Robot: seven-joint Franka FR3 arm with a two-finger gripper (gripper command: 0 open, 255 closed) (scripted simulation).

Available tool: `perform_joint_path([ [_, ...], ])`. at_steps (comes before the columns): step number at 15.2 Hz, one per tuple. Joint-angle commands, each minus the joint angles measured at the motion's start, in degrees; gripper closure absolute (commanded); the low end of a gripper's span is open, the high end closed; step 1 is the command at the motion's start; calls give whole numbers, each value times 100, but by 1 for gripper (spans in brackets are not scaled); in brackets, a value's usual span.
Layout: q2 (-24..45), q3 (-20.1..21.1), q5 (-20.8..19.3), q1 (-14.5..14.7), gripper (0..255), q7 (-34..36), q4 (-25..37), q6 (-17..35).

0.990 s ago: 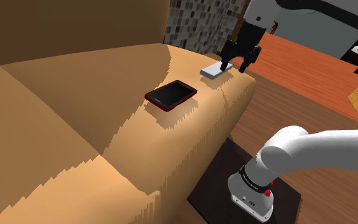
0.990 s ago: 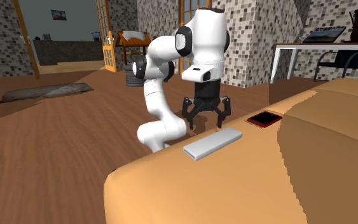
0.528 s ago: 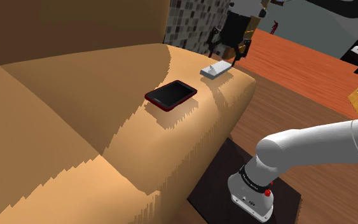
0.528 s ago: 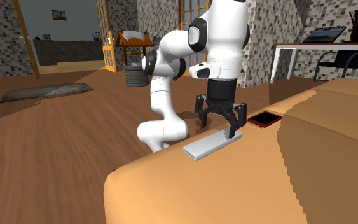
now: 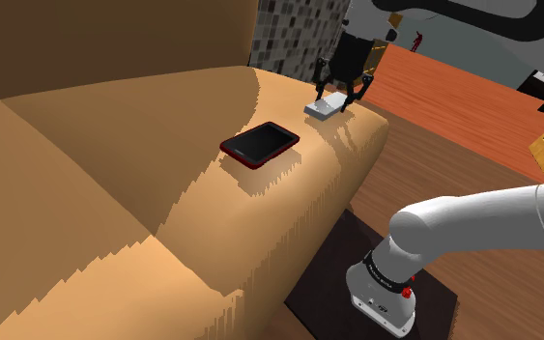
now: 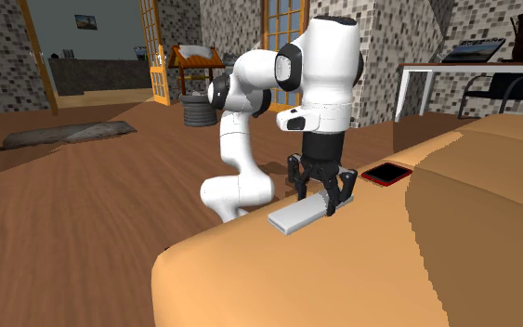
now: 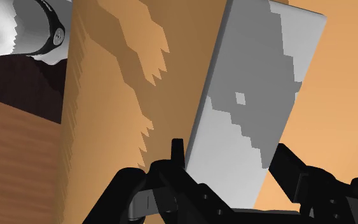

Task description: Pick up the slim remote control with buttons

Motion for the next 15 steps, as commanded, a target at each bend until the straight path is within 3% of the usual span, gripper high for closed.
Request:
perform_joint_path([
  [1,1,0,-1,0,255,-4,-20,10],
  [8,1,4,2,2,255,4,-11,1],
  [15,184,-32,-53,-32,255,45,676,-505],
])
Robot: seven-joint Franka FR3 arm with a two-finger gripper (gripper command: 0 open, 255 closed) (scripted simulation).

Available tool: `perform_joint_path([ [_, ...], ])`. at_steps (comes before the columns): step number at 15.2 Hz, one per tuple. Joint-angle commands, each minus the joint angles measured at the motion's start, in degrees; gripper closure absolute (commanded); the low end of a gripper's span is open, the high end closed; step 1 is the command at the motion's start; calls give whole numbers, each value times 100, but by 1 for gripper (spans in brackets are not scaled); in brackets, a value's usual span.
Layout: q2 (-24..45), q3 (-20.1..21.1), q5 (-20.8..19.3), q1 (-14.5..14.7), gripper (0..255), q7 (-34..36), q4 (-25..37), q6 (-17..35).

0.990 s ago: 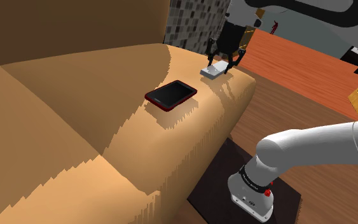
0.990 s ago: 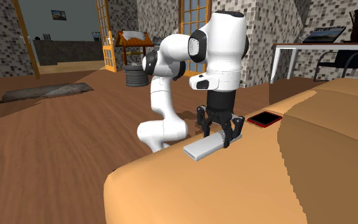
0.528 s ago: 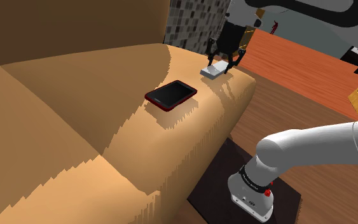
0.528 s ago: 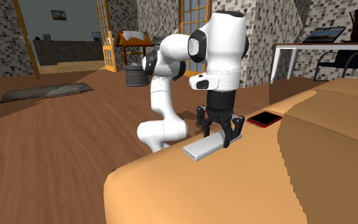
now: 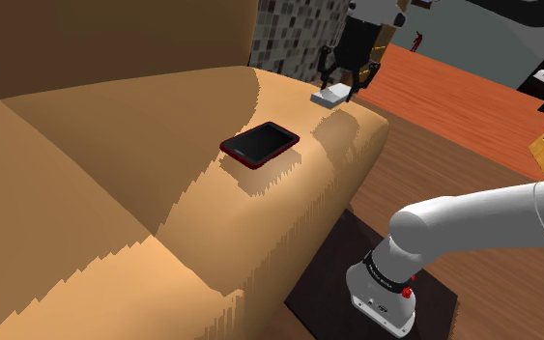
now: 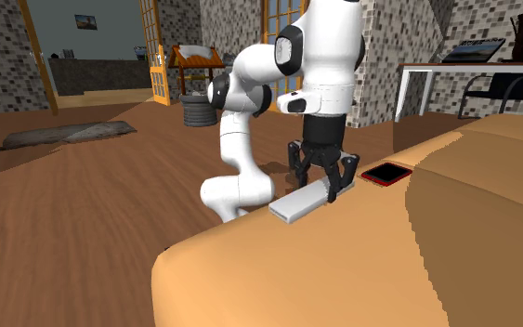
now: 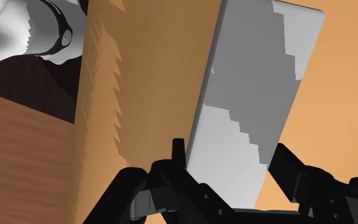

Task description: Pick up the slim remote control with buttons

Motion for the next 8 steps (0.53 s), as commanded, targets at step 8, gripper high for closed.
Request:
perform_joint_path([
  [8,333,-18,-71,-47,255,73,996,-666],
])
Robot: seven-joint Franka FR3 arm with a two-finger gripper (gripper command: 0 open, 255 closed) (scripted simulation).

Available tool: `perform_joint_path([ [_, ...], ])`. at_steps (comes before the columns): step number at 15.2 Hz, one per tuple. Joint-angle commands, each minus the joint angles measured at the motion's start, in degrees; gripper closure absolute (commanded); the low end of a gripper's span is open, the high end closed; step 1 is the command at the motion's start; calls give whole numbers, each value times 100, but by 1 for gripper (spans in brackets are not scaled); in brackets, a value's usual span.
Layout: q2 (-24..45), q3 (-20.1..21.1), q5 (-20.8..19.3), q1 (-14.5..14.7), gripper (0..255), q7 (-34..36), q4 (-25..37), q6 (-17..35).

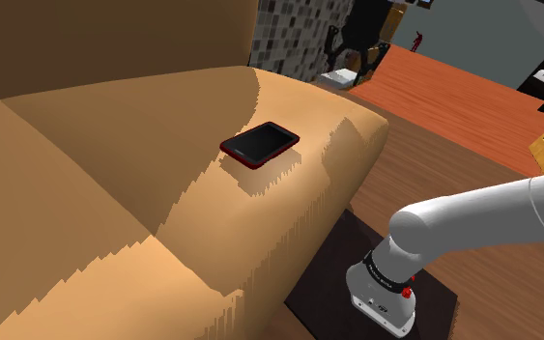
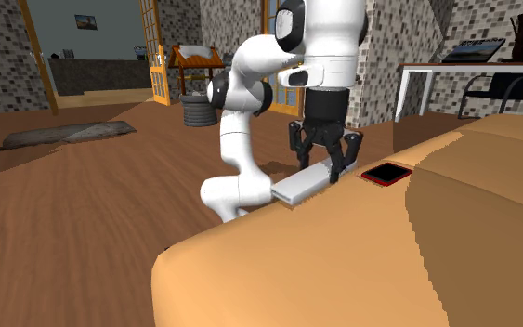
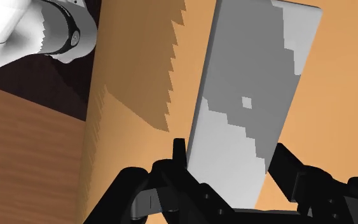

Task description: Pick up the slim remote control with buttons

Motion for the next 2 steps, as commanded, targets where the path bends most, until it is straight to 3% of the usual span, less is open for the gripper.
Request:
perform_joint_path([
  [1,53,4,-8,-6,255,17,143,-90],
  [2,54,4,-8,-6,255,17,144,-90],
])
